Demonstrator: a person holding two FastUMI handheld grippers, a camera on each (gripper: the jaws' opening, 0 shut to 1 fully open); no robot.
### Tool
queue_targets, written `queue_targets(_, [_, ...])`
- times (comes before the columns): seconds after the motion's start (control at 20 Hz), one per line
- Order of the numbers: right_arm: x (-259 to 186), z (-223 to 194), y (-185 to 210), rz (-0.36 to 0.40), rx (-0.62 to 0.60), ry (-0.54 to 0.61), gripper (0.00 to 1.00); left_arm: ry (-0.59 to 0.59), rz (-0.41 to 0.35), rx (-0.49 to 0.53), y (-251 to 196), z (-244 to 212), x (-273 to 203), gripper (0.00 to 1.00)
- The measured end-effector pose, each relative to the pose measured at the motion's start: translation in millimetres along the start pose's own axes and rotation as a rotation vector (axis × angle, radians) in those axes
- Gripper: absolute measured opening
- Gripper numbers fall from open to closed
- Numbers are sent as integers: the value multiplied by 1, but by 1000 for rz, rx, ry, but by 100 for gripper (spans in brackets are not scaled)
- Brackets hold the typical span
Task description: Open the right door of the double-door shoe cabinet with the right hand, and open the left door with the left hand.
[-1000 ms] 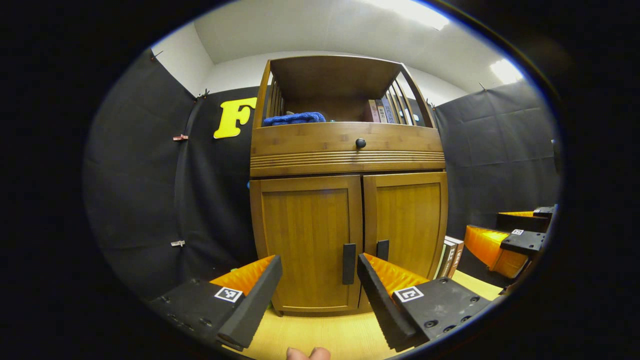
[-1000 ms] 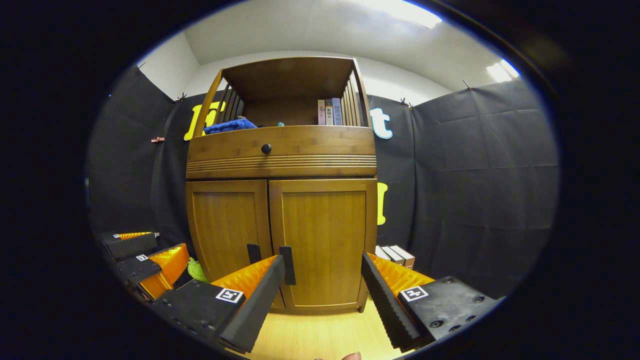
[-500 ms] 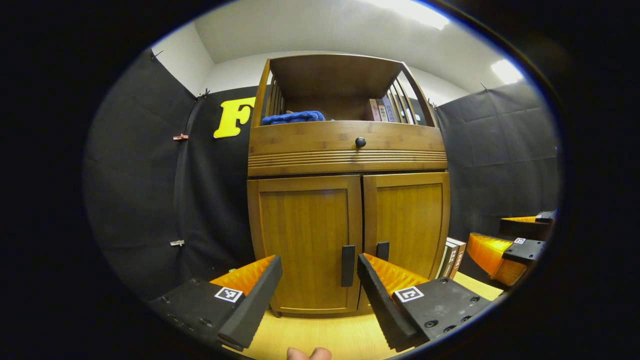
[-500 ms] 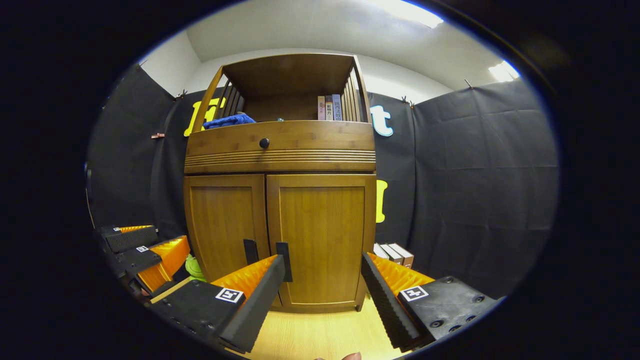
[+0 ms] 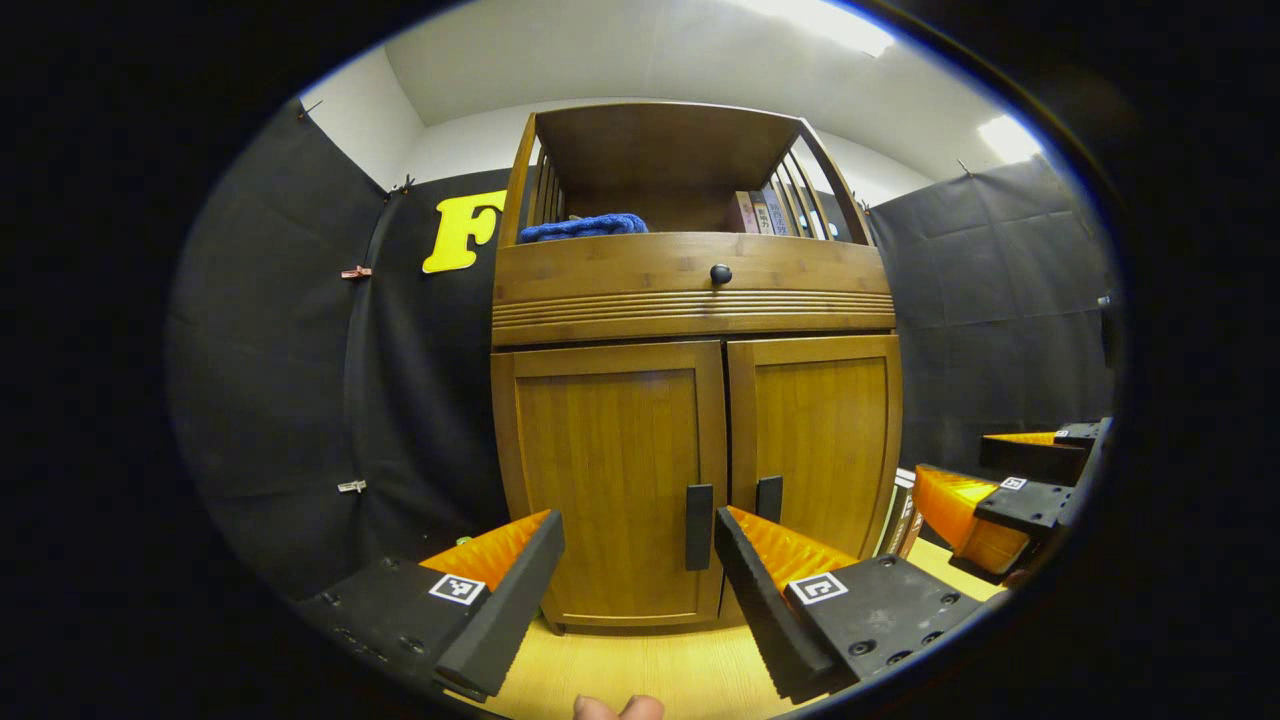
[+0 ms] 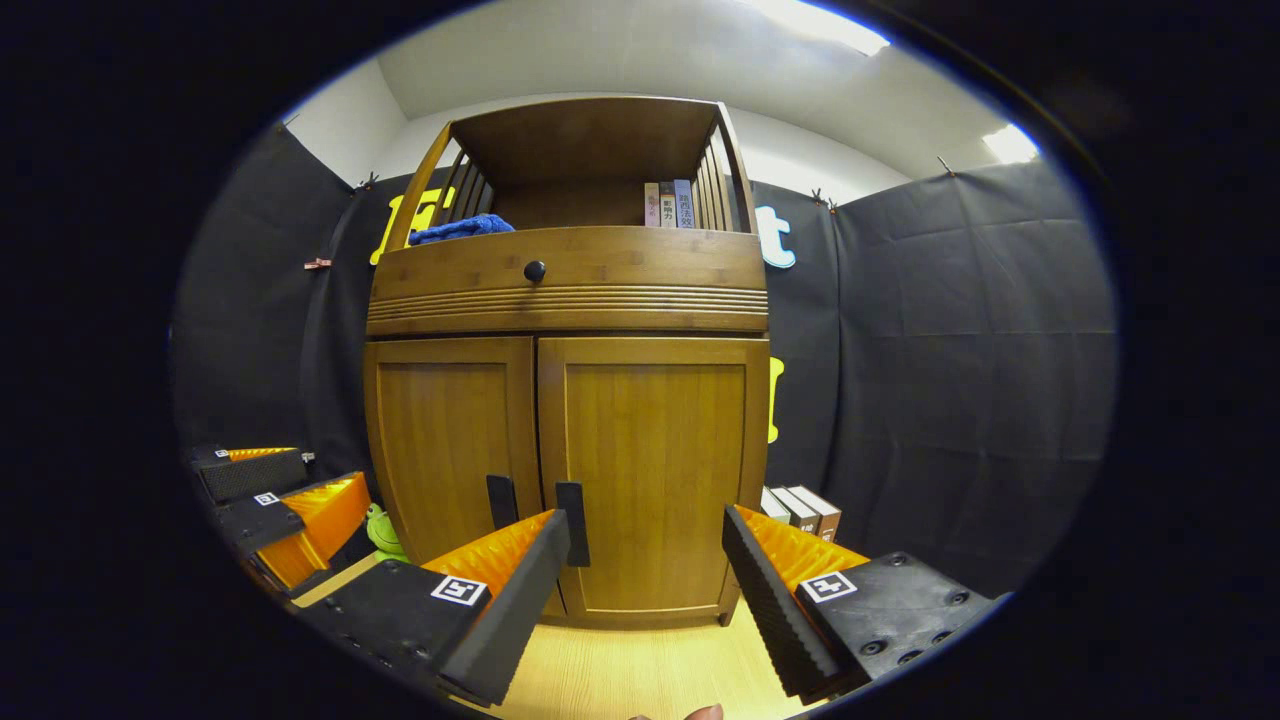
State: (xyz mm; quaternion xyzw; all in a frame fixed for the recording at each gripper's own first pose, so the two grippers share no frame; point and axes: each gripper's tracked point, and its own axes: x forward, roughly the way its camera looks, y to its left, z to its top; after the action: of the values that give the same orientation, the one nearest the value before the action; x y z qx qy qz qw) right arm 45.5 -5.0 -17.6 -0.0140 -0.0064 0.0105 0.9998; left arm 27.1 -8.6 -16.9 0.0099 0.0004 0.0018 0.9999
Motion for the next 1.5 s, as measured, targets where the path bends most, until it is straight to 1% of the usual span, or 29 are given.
queue_targets(0.1, [16, -9, 5, 8, -1, 8, 98, 3, -4, -6, 0, -3, 1, 94])
queue_targets(0.15, [25, -13, 7, 10, 5, 17, 98, 7, -5, -5, 1, -6, 2, 92])
queue_targets(0.2, [33, -18, 11, 14, 18, 30, 98, 8, -5, -1, 2, -7, 2, 95])
queue_targets(0.35, [59, -34, 22, 31, 27, 63, 98, 8, -5, 1, 4, -10, 3, 95])
queue_targets(0.5, [82, -52, 42, 75, 34, 101, 98, 17, 1, -8, 8, -14, 3, 95])
queue_targets(0.55, [91, -59, 49, 88, 42, 115, 98, 20, 4, -12, 10, -15, 2, 92])
queue_targets(0.6, [100, -69, 56, 94, 46, 140, 98, 21, 6, -15, 13, -15, 2, 95])
queue_targets(0.65, [108, -78, 62, 101, 60, 163, 98, 22, 7, -15, 14, -17, 1, 95])
queue_targets(0.8, [135, -97, 73, 96, 62, 200, 98, 34, 15, -20, 22, -21, 1, 95])
queue_targets(0.9, [151, -110, 80, 106, 60, 221, 98, 39, 19, -25, 28, -24, -2, 95])
queue_targets(1.0, [166, -121, 83, 106, 63, 225, 97, 43, 28, -25, 34, -26, -3, 95])
queue_targets(1.05, [172, -121, 83, 100, 62, 221, 92, 46, 32, -26, 37, -28, -4, 95])
queue_targets(1.1, [176, -120, 84, 99, 62, 215, 79, 52, 33, -27, 39, -29, -5, 95])
queue_targets(1.15, [180, -120, 85, 98, 67, 210, 77, 57, 35, -29, 41, -31, -5, 95])
queue_targets(1.3, [185, -123, 87, 87, 61, 215, 37, 72, 44, -30, 49, -35, -6, 95])
queue_targets(1.35, [190, -128, 86, 79, 59, 215, 38, 79, 46, -30, 50, -37, -7, 97])
queue_targets(1.45, [186, -123, 85, 92, 51, 215, 36, 81, 49, -35, 54, -36, -9, 92])
queue_targets(1.5, [186, -123, 85, 105, 51, 215, 27, 80, 48, -39, 54, -34, -8, 92])
